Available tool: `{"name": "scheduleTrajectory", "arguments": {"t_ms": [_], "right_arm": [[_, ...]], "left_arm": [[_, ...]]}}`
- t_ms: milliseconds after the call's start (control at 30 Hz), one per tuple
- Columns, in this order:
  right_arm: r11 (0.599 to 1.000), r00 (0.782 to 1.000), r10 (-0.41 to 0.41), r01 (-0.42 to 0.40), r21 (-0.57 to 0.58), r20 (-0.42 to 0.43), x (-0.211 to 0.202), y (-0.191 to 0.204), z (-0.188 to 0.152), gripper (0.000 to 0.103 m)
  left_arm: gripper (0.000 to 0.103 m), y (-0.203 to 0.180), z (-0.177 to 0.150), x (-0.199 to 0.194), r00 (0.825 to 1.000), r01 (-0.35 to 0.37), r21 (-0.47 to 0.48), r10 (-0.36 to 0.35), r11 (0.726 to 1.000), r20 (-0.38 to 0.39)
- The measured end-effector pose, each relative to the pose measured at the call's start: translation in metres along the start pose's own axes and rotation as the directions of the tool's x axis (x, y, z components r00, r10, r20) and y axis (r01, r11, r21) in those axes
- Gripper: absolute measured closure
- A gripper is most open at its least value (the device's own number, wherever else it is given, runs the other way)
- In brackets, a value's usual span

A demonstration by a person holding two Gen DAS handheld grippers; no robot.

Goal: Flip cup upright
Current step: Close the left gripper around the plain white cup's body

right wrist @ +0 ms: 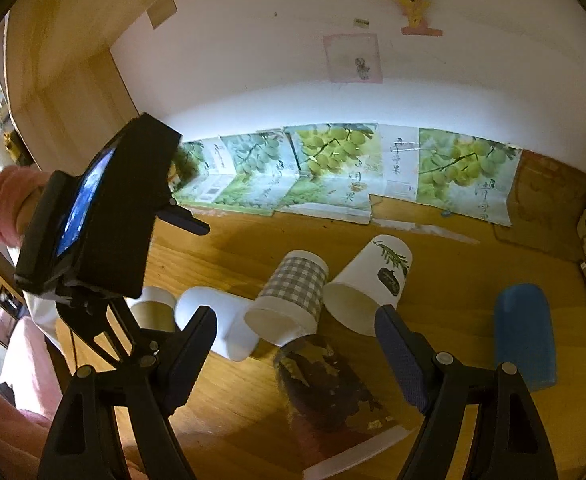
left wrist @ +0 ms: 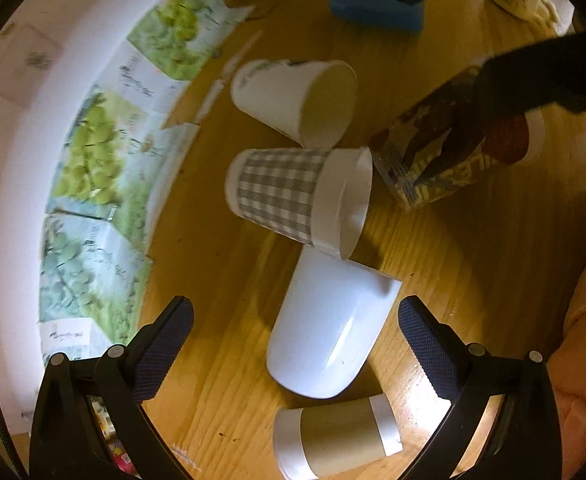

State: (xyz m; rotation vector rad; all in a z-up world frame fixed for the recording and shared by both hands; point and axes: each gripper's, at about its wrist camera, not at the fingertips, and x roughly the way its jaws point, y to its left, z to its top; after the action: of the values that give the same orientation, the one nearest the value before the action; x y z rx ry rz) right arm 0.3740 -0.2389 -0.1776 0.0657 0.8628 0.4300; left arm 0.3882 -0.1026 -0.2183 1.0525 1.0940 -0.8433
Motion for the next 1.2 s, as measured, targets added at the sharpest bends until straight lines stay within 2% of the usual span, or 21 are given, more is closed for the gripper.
{"name": "scheduleTrajectory", "arguments": {"t_ms": [200,400,867,1033,1200], "right_arm": [[1.000,0.999,-0.022,0.022,0.000,-0.024,0.007,-0.009,-0.002,0.021],[1.000,0.999,-0.014,0.015,0.009,-0.034,0.011,-0.013,-0.003,0.021],[1.000,0.999,0.007,-0.008,-0.011,-0.047,0.015,-0.009,-0.001,0.021],[1.000,0.999,0.011,-0.011,0.000,-0.053,0.016,-0.012,-0.001,0.021],[1.000,0.998,0.007,-0.006,0.010,-0.058,0.017,-0.015,-0.001,0.021]], "left_arm": [[0.001,-0.002,0.004,0.016,0.996,0.081,0.040,-0.079,0.996,-0.034],[0.001,-0.004,0.007,0.030,0.993,0.108,0.080,-0.103,0.991,-0.064],[0.016,-0.013,0.014,0.056,0.969,0.211,0.119,-0.191,0.970,-0.156],[0.028,-0.015,0.016,0.060,0.962,0.226,0.095,-0.207,0.969,-0.177],[0.028,-0.004,0.018,0.064,0.955,0.245,0.053,-0.232,0.968,-0.184]]}}
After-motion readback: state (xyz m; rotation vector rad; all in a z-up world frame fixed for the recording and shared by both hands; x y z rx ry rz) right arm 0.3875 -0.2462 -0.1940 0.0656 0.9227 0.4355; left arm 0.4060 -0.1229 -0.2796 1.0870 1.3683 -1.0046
